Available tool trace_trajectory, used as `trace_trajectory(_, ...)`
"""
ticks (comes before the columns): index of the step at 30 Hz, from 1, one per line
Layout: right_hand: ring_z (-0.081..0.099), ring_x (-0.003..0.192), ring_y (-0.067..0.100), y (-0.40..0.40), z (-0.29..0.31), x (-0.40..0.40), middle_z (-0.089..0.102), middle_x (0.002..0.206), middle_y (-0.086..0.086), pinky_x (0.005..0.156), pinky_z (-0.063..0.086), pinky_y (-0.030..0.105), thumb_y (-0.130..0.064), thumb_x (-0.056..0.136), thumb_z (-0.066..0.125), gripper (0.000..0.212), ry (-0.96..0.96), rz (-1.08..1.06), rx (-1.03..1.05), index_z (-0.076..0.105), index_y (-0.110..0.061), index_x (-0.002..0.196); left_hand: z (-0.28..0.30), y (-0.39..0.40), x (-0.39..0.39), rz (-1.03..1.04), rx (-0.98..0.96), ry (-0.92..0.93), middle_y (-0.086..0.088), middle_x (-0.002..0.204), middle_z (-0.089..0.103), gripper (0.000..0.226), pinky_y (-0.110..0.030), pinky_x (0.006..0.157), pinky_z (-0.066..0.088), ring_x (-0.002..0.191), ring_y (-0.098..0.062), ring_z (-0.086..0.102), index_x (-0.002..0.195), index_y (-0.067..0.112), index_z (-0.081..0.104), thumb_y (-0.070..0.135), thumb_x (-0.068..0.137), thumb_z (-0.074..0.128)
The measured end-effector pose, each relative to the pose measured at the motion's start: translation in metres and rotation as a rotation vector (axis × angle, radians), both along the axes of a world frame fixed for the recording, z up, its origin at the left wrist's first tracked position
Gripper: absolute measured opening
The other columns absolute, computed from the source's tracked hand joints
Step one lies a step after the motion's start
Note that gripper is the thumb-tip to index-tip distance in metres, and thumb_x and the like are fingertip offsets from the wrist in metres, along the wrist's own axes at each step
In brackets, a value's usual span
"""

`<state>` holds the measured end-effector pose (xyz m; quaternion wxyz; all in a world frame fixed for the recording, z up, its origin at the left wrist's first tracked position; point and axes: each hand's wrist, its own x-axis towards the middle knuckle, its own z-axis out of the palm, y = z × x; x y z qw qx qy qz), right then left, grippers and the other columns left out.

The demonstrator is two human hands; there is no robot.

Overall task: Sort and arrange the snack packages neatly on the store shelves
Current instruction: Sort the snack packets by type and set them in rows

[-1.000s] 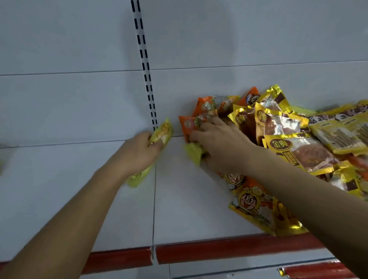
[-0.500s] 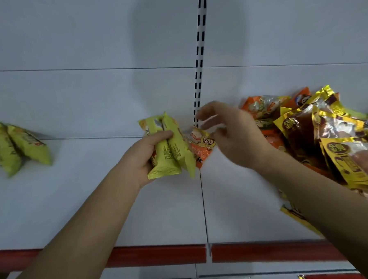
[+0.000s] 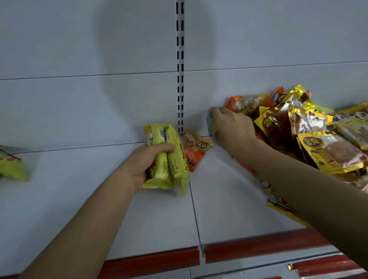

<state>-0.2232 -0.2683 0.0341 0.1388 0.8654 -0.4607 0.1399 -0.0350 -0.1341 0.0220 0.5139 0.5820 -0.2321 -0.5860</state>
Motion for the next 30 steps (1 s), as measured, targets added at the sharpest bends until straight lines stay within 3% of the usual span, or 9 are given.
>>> trace_trajectory(3,0.067,0.089,0.036,0.003,0.016,-0.010,0.064,0.119,0.009,0.058,0.044,0.033,-0.008,0.084,0.069,0.057,-0.238,0.171,0.000,0.050,-0.016,0.137,0.000,-0.006,-0.016,-0.026,-0.021,0.021,-0.019,0.103,0.075,0.025,-0.041,0.071,0.064,0.080,-0.030,0.075,0.116,0.003,0.069,0.010,0.091,0.067)
trace_trajectory(5,0.065,0.091,0.031,0.007,0.030,-0.011,0.062,0.117,0.009,0.063,0.050,0.036,-0.014,0.087,0.071,0.057,-0.383,0.287,-0.024,0.050,-0.016,0.140,0.002,-0.009,-0.017,0.046,-0.047,-0.013,-0.019,0.106,0.076,0.027,-0.041,0.071,0.064,0.082,-0.029,0.075,0.118,0.005,0.068,0.009,0.091,0.068)
trace_trajectory(9,0.059,0.079,0.014,0.018,0.055,0.006,0.063,0.111,0.000,0.073,0.050,0.030,-0.022,0.088,0.072,0.051,-0.632,0.438,0.042,0.057,-0.016,0.136,0.011,0.003,0.007,0.242,-0.109,-0.026,-0.015,0.098,0.077,0.026,-0.037,0.062,0.062,0.079,-0.027,0.076,0.116,0.008,0.069,0.006,0.090,0.069)
trace_trajectory(11,0.059,0.083,0.008,0.023,0.061,0.024,0.065,0.106,-0.005,0.076,0.051,0.027,-0.025,0.088,0.072,0.044,-0.698,0.477,0.056,0.061,-0.018,0.130,0.017,0.016,0.025,0.295,-0.142,-0.067,-0.014,0.099,0.077,0.025,-0.036,0.063,0.062,0.081,-0.026,0.076,0.114,0.008,0.070,0.007,0.090,0.069)
trace_trajectory(16,0.066,0.089,0.010,0.047,0.071,0.090,0.066,0.104,-0.002,0.078,0.057,0.026,-0.023,0.093,0.066,0.026,-0.870,0.587,0.298,0.067,-0.019,0.118,0.030,0.062,0.067,0.425,-0.180,-0.238,-0.008,0.098,0.078,0.026,-0.038,0.073,0.062,0.088,-0.026,0.077,0.113,0.012,0.070,0.009,0.088,0.072)
trace_trajectory(20,0.064,0.068,0.008,0.083,0.069,0.171,0.060,0.099,-0.011,0.064,0.050,0.024,-0.026,0.099,0.059,0.020,-0.863,0.669,0.528,0.064,-0.025,0.118,0.038,0.117,0.118,0.539,-0.185,-0.393,-0.006,0.099,0.078,0.028,-0.046,0.085,0.061,0.090,-0.024,0.076,0.113,0.014,0.068,0.008,0.086,0.075)
trace_trajectory(27,0.066,0.080,0.016,0.158,0.048,0.315,0.063,0.093,-0.008,0.077,0.059,0.042,-0.037,0.094,0.065,0.016,-0.807,0.704,0.786,0.064,-0.030,0.108,0.046,0.223,0.217,0.704,-0.105,-0.632,-0.005,0.102,0.076,0.040,-0.055,0.093,0.056,0.095,-0.025,0.074,0.115,0.021,0.064,0.019,0.077,0.079)
trace_trajectory(30,0.067,0.082,0.016,0.184,0.042,0.362,0.066,0.093,-0.003,0.077,0.058,0.038,-0.038,0.092,0.068,0.018,-0.792,0.685,0.864,0.066,-0.027,0.105,0.043,0.253,0.253,0.765,-0.045,-0.687,-0.005,0.102,0.076,0.035,-0.052,0.092,0.057,0.093,-0.022,0.074,0.116,0.018,0.064,0.014,0.083,0.076)
